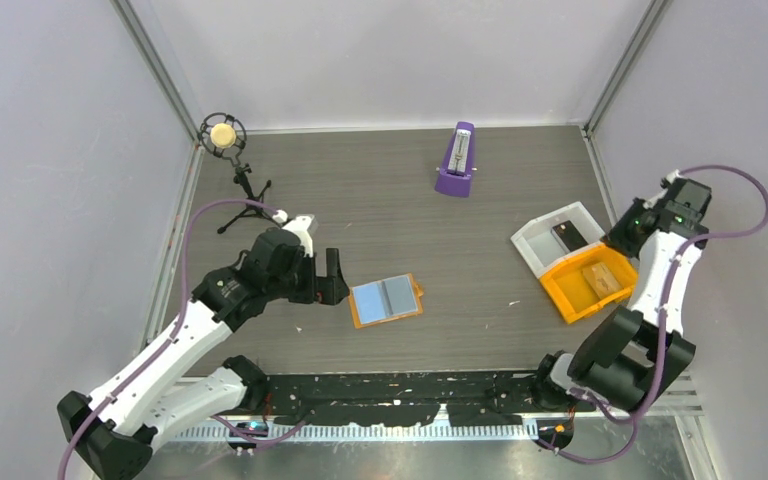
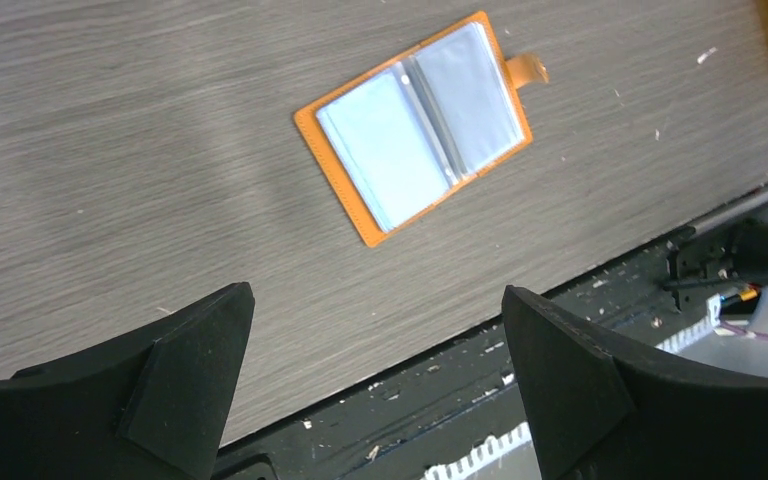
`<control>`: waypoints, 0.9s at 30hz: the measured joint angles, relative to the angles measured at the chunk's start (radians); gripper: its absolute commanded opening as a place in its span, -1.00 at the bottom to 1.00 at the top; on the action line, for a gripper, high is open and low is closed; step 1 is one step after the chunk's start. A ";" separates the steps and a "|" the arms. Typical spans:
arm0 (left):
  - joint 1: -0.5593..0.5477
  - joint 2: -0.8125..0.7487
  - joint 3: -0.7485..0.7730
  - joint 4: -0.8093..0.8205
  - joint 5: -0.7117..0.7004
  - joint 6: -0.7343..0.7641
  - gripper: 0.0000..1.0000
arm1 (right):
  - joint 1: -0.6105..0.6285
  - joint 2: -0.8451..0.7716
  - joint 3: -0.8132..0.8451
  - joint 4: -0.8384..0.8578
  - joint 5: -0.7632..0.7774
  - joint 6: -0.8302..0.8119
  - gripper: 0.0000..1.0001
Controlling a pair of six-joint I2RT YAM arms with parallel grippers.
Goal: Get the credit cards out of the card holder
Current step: Place the credit card in the storage box, then remove the credit card from the card holder.
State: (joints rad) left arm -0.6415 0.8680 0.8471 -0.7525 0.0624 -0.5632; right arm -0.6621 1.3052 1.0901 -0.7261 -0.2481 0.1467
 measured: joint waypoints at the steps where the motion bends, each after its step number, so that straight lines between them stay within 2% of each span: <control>1: 0.000 -0.004 0.000 -0.001 -0.024 0.000 0.99 | 0.038 -0.017 0.010 -0.004 0.006 0.007 -0.49; 6: 0.000 -0.081 -0.014 0.004 -0.152 -0.004 0.99 | 0.279 -0.112 0.074 -0.017 0.040 0.045 -0.43; 9: 0.000 -0.144 -0.027 0.006 -0.233 -0.012 0.98 | 0.382 -0.169 0.090 -0.016 0.039 0.064 -0.42; 13: 0.000 -0.195 -0.053 0.028 -0.275 -0.006 0.66 | 0.475 -0.240 0.064 0.006 0.038 0.087 -0.39; 16: 0.000 -0.206 -0.070 0.046 -0.253 0.002 0.61 | 0.555 -0.299 -0.030 0.044 0.031 0.117 -0.36; 21: 0.000 -0.154 -0.090 0.066 -0.174 -0.001 0.60 | 0.747 -0.391 -0.284 0.163 0.008 0.228 -0.32; 24: 0.000 -0.102 -0.103 0.083 -0.130 -0.009 0.61 | 0.913 -0.404 -0.432 0.256 0.015 0.313 -0.23; 27: 0.000 -0.045 -0.118 0.092 -0.106 -0.013 0.65 | 1.077 -0.361 -0.502 0.330 0.036 0.380 -0.15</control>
State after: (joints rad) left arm -0.6415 0.8230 0.7292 -0.6605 -0.0433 -0.5766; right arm 0.4145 0.9443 0.5884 -0.3965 -0.2119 0.5270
